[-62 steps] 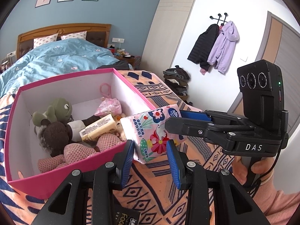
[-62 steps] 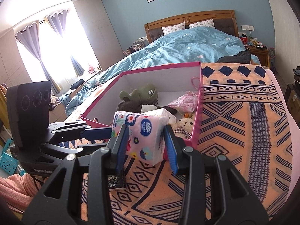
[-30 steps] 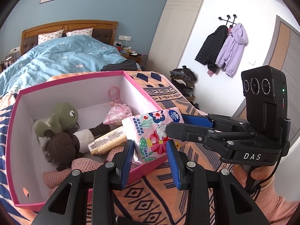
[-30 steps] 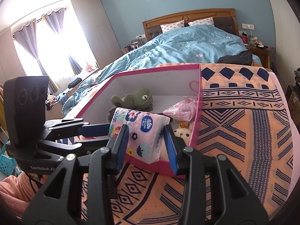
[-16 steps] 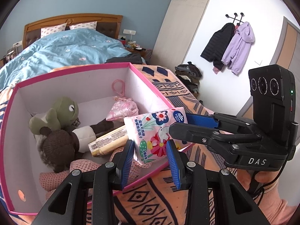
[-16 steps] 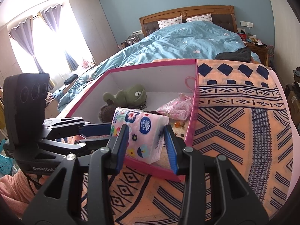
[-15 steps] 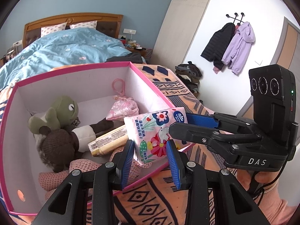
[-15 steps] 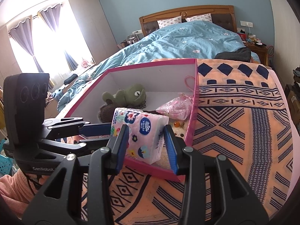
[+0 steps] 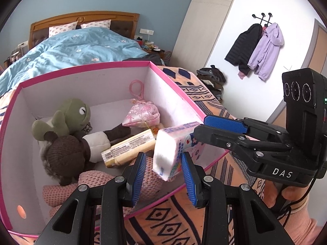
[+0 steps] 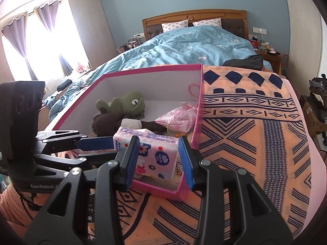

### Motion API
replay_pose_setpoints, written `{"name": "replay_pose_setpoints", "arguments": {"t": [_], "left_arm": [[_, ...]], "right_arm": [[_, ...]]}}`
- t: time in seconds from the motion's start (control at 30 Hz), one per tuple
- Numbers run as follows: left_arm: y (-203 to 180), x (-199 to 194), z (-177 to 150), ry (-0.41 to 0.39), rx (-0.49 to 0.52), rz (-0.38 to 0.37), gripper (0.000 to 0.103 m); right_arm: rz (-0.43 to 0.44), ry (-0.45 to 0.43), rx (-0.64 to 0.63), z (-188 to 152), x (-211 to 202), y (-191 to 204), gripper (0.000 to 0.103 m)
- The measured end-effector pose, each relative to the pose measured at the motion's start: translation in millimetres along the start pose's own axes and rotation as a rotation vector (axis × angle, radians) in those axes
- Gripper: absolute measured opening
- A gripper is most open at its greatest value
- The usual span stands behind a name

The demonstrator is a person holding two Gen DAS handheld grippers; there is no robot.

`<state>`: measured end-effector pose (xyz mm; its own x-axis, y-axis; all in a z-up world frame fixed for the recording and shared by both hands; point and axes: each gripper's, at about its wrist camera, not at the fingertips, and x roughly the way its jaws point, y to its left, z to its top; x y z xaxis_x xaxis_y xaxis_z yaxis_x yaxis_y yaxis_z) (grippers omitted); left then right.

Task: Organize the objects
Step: 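Lower the floral pack into the box and open both grippers, then move both grippers down to the black Face tissue pack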

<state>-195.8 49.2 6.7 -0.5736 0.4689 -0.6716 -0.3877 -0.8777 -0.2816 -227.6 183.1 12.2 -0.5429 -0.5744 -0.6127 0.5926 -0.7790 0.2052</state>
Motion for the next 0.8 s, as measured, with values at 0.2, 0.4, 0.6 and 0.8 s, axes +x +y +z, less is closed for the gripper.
{"name": "replay_pose_setpoints", "arguments": {"t": [0.2, 0.4, 0.6, 0.8], "left_arm": [[-1.6, 1.8, 1.0, 0.002, 0.005, 0.008, 0.036], [-2.0, -3.9, -0.4, -0.018, 0.013, 0.019, 0.036], [-4.4, -32.3, -12.2, -0.076, 0.051, 0.017, 0.043], [-4.3, -73.2, -38.7, -0.143, 0.102, 0.003, 0.056]], "right_arm": [[-0.091, 0.020, -0.091, -1.9, 10.7, 15.5, 0.042], [-0.140, 0.026, -0.137, -3.8, 16.0, 26.0, 0.042], [-0.073, 0.008, -0.095, -9.7, 2.6, 21.6, 0.049], [0.035, -0.026, -0.074, -26.3, -26.5, 29.0, 0.055]]}}
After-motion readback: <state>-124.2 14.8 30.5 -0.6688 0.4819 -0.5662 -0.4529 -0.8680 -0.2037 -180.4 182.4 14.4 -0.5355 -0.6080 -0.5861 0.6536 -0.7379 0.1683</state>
